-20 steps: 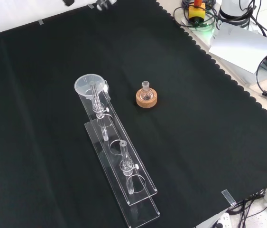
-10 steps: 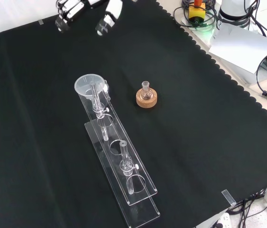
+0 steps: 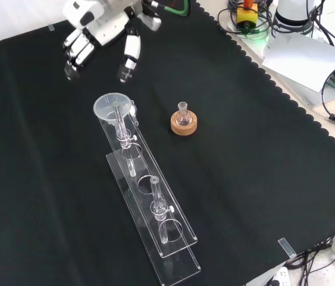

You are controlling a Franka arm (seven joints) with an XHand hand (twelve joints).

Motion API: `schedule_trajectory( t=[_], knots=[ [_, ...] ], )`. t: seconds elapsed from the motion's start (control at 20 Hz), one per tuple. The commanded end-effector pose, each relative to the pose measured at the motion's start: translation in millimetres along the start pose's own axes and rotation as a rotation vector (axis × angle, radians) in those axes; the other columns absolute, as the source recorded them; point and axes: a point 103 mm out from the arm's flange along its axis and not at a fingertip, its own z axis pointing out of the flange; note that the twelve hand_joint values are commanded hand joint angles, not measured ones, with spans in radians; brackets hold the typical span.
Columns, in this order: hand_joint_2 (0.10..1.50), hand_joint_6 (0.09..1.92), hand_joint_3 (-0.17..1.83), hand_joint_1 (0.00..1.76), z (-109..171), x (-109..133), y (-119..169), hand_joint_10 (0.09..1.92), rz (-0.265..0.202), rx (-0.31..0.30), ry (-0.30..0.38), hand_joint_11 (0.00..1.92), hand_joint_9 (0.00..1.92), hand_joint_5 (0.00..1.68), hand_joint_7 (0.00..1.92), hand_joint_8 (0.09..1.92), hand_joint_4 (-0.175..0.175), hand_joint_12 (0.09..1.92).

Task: Pick up the funnel from the transparent funnel stand.

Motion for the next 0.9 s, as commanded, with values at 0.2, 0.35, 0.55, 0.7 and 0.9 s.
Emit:
schedule_trajectory(
  t=[0.2,0.35,0.55,0.7,0.9],
  knots=[
    [0.8,0.09,0.25,0.4,-3.2,30.1,13.5,0.72,-0.061,0.129,-0.082,0.15,0.31,0.22,0.06,0.66,-0.046,1.42],
    [0.77,0.09,0.24,0.41,-7.3,32.5,10.5,0.75,-0.063,0.157,-0.097,0.2,0.3,0.2,0.04,0.69,-0.057,1.43],
    [0.74,0.09,0.24,0.42,-9.2,35.7,5.9,0.76,-0.06,0.158,-0.113,0.22,0.29,0.18,0.03,0.71,-0.063,1.44],
    [0.74,0.09,0.23,0.43,-7.5,39.5,5.4,0.77,-0.057,0.16,-0.137,0.23,0.29,0.17,0.02,0.71,-0.065,1.44],
    [0.73,0.09,0.23,0.52,-4.3,41.0,6.7,0.78,-0.046,0.138,-0.145,0.25,0.29,0.16,0.0,0.71,-0.069,1.44]
  ],
)
